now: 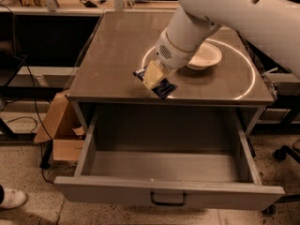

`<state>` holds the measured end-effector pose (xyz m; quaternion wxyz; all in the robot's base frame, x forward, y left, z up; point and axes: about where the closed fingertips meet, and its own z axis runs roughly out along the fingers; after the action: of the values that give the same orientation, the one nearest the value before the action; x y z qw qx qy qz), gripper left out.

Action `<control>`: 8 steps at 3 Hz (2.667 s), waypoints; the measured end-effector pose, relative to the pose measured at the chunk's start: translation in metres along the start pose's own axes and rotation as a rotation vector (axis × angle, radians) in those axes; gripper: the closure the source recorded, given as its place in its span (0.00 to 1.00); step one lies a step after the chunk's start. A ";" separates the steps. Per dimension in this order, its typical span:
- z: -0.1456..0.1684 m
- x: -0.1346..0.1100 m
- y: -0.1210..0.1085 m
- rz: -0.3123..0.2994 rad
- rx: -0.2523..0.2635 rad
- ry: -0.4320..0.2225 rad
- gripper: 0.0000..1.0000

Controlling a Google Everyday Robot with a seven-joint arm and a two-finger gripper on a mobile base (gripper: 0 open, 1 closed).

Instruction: Place rxbar blueberry into top drawer

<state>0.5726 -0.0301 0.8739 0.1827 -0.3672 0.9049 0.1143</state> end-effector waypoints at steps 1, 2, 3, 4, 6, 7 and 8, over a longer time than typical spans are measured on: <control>-0.006 0.021 0.002 0.013 0.041 0.004 1.00; -0.018 0.053 0.006 0.043 0.083 0.014 1.00; -0.025 0.115 0.025 0.103 0.104 0.064 1.00; -0.020 0.117 0.030 0.106 0.100 0.072 1.00; 0.049 0.140 0.043 0.141 0.042 0.125 1.00; 0.068 0.149 0.042 0.168 0.025 0.119 1.00; 0.092 0.157 0.033 0.201 0.019 0.111 1.00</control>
Offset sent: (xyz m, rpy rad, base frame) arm -0.0800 -0.0653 -0.0086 -0.0913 -0.0323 -0.1333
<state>0.4682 -0.0734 0.7280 0.1233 -0.2787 0.9469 0.1029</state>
